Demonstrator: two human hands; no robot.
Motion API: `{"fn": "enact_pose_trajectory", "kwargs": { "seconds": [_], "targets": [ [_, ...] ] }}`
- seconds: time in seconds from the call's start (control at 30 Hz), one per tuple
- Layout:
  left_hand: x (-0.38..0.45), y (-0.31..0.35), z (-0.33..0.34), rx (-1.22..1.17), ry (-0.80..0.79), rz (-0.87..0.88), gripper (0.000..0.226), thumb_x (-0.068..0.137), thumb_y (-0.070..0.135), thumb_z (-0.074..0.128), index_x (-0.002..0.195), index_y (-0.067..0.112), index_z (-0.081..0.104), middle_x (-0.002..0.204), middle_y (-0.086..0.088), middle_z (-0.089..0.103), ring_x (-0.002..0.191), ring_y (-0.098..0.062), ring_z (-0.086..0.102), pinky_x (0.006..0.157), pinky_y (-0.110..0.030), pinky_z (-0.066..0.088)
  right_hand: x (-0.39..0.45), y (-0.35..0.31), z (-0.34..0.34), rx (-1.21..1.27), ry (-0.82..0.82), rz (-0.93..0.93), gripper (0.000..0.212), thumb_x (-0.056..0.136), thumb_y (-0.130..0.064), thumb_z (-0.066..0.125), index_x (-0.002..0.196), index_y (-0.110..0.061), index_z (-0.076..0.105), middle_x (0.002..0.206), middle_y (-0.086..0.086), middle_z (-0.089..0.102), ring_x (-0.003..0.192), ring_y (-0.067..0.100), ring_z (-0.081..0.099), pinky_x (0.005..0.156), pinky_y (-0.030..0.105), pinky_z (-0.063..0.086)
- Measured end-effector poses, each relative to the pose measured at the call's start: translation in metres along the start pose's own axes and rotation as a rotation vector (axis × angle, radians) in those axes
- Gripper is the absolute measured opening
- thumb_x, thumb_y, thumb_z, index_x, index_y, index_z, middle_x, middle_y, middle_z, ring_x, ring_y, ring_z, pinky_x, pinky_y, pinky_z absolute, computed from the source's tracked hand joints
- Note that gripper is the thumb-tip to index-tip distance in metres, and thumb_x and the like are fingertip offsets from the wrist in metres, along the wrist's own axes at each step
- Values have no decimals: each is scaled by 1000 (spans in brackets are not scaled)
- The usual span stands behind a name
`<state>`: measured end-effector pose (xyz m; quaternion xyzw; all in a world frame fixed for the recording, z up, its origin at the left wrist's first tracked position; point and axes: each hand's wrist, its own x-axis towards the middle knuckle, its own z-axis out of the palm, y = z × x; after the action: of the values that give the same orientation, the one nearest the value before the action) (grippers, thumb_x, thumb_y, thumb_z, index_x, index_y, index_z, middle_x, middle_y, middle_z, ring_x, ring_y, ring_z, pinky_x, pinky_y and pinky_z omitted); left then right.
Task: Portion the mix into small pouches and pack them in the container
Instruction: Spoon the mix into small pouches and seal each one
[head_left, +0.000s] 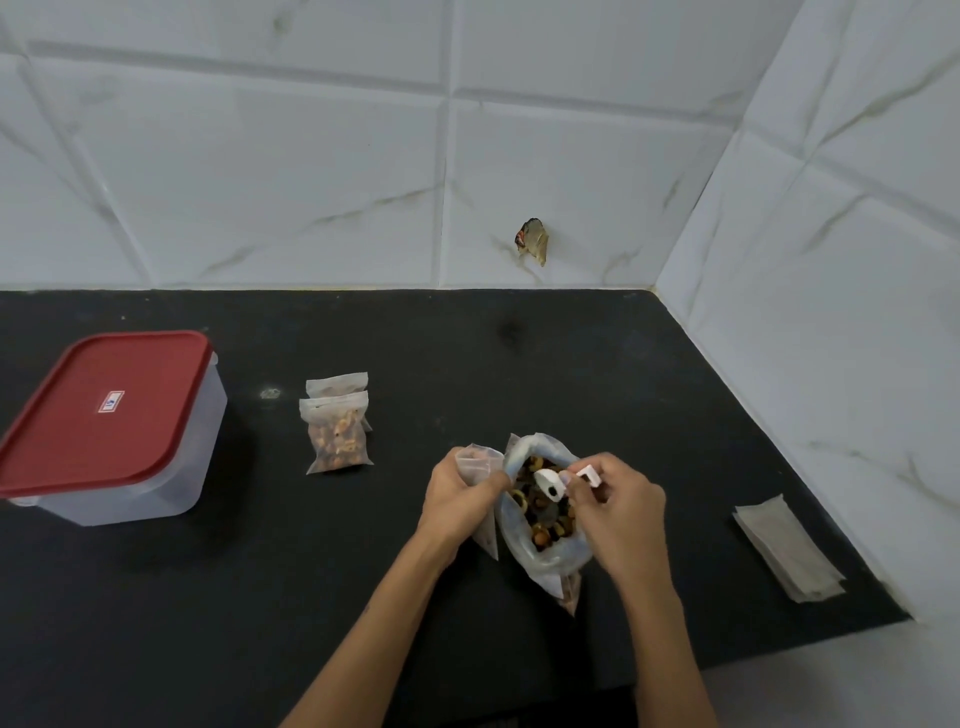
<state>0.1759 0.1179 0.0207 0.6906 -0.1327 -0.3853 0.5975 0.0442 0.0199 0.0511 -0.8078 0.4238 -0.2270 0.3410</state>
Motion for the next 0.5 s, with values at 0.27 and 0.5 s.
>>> {"fn": "enact_pose_trajectory", "kwargs": {
  "seconds": [0.27, 0.5],
  "targets": [
    [-2, -2, -1, 25, -57, -73, 35, 78, 13, 70, 112, 17, 61, 98, -2, 69, 89, -13, 67, 66, -24, 51, 0, -6, 17, -188, 108, 105, 5, 91, -18, 61, 91, -14, 64, 76, -6, 61, 66, 3, 54, 51, 8, 34],
    [2, -7, 3, 49, -17, -108, 55, 55, 26, 79, 107, 18, 64, 99, -5, 71, 92, -19, 69, 82, -40, 59, 2, -7, 23, -210, 137, 240, 9, 89, -17, 63, 91, -9, 67, 80, 3, 66, 75, 14, 65, 68, 29, 56]
  ]
}}
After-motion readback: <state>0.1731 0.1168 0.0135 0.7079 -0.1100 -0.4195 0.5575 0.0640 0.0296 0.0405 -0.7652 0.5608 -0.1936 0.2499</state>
